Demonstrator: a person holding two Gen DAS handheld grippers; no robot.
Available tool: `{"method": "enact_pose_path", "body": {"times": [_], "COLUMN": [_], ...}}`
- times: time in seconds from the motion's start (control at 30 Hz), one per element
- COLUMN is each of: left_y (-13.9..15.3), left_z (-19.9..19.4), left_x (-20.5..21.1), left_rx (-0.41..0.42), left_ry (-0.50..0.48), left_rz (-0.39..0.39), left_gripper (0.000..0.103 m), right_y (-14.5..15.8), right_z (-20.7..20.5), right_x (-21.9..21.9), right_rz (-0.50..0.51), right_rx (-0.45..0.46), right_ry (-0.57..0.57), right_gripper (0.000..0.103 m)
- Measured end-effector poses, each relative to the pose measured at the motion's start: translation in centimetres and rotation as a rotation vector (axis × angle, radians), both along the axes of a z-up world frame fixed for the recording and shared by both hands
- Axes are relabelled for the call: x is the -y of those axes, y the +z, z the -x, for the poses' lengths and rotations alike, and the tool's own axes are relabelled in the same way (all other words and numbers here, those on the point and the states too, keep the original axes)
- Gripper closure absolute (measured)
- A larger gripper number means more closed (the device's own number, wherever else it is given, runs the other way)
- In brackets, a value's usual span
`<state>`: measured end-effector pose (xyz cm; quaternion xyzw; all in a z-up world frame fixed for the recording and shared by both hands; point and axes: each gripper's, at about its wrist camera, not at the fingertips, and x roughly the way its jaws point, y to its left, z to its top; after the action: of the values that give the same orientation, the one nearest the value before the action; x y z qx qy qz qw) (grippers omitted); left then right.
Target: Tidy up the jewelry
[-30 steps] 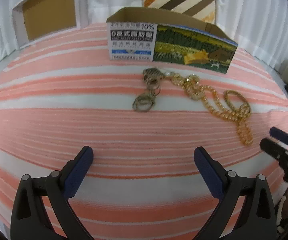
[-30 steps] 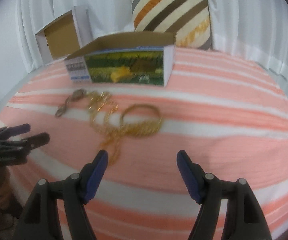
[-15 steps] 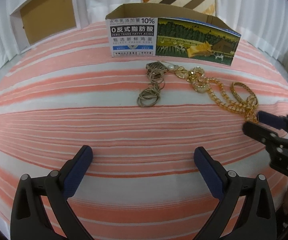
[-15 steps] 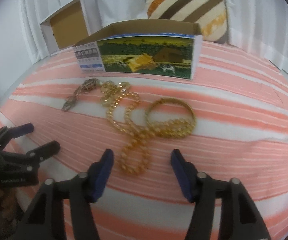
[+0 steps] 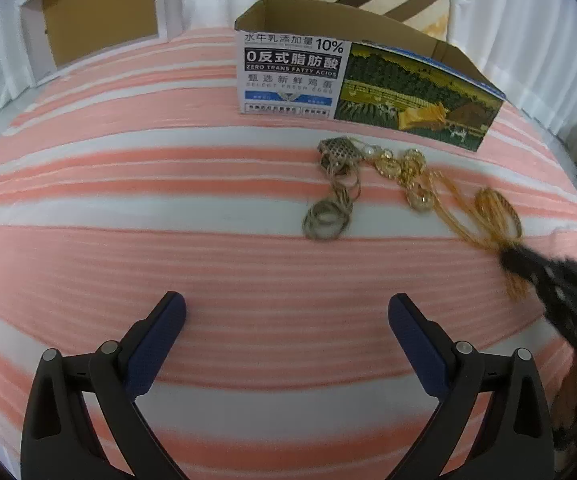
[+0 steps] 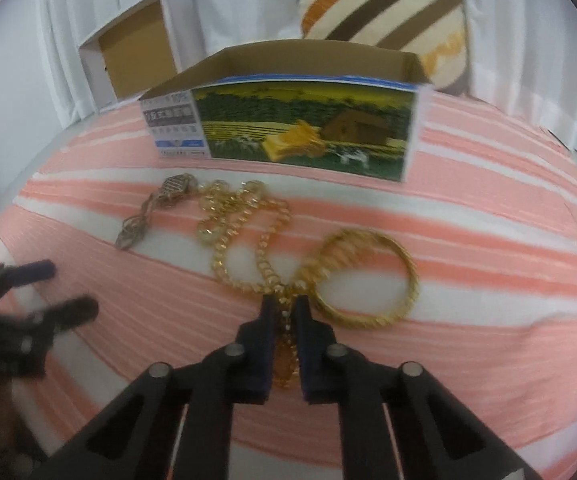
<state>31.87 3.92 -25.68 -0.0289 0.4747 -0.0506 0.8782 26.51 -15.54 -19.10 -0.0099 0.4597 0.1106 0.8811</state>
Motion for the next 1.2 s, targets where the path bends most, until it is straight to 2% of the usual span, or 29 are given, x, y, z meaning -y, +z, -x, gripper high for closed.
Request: {"method": "enact_pose_path", "body": {"times": [0.17,0.4,0.57,0.6,0.67,0.7,0.73,0.8,0.83,0.87,0.97,1.0,1.17,1.2], "left_y": [0.1,0.1,0.3,0.2,0.3,0.5,0.5,0.6,0.7,0.7,1.0,1.1,1.2,1.1], "left_z": [-2.6,-5.6,-7.1,-7.2,-7.2,-7.0,-6.8,-6.2,-5.4,-5.0,-2.3,-1.6,1.4,1.7], "left_x": [0.5,1.9,2.7,2.9,3.3,3.3,3.3,3.0,2.8,2.7,1.5,1.1,0.3,0.4], "left_rx": [-0.015,-0.004,0.027,0.039,0.066,0.076,0.077,0.082,0.083,0.084,0.085,0.084,0.078,0.078], "left_ry": [-0.034,-0.074,-0.099,-0.101,-0.11,-0.123,-0.126,-0.122,-0.116,-0.112,-0.084,-0.077,-0.043,-0.042], "left_rz": [-0.006,-0.017,-0.027,-0.044,-0.079,-0.069,-0.068,-0.057,-0.051,-0.047,-0.005,0.009,0.052,0.057], "left_gripper": [0.003,0.008,0.022,0.03,0.054,0.084,0.091,0.092,0.097,0.098,0.1,0.1,0.1,0.1], "right_y": [0.2,0.3,0.2,0.2,0.1,0.1,0.1,0.1,0.1,0.1,0.2,0.2,0.2,0.2], "right_z": [2.5,4.1,4.3,4.3,4.2,4.3,4.3,4.4,4.4,4.4,4.8,4.9,5.7,5.7], "right_x": [1.9,3.0,3.0,2.9,3.0,3.1,3.2,3.3,3.4,3.6,4.2,4.3,4.6,4.6], "right_rz": [-0.019,0.021,0.022,0.022,0.019,0.016,0.011,0.006,0.0,-0.013,-0.052,-0.062,-0.07,-0.074], "right_rx": [0.013,0.039,0.048,0.051,0.055,0.055,0.056,0.059,0.058,0.055,0.051,0.053,0.066,0.065], "right_ry": [0.001,-0.008,-0.014,-0.014,-0.015,-0.017,-0.019,-0.021,-0.023,-0.026,-0.03,-0.029,-0.029,-0.03], "right_gripper": [0.095,0.095,0.095,0.094,0.094,0.094,0.094,0.094,0.094,0.093,0.081,0.073,0.068,0.063]}}
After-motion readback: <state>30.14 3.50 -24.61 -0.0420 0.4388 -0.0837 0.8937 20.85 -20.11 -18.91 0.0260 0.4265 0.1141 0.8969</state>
